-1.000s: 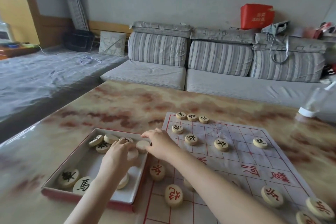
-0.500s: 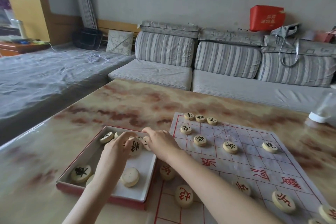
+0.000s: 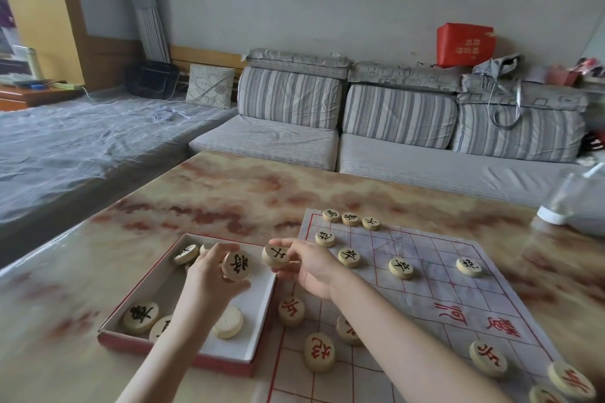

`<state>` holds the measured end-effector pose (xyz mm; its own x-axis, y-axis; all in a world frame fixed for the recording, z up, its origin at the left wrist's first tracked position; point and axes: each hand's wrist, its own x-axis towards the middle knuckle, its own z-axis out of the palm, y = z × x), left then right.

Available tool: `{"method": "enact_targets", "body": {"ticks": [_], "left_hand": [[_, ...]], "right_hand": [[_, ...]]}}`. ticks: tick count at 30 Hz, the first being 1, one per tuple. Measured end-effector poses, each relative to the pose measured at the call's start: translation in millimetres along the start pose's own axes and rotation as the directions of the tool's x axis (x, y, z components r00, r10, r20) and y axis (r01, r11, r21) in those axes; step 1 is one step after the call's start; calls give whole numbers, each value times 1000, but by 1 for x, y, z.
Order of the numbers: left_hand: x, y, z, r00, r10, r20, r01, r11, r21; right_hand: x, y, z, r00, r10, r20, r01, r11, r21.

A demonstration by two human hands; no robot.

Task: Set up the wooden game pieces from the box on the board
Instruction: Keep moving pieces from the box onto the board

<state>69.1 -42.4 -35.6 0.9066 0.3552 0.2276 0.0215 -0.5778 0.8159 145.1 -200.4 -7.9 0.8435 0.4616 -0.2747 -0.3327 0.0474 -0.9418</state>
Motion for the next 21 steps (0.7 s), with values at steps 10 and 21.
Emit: {"method": "enact_targets", "body": {"ticks": [10,21], "left_hand": [[6,32,33,995,103,3,-103,995,2],[48,95,143,947,207,245,-230,971,69]], "right_hand": [[-16,-3,-54,989,-85,-122,58,977,-207],[-24,-24,-175,852,-311,-422,9,813,-582]]}}
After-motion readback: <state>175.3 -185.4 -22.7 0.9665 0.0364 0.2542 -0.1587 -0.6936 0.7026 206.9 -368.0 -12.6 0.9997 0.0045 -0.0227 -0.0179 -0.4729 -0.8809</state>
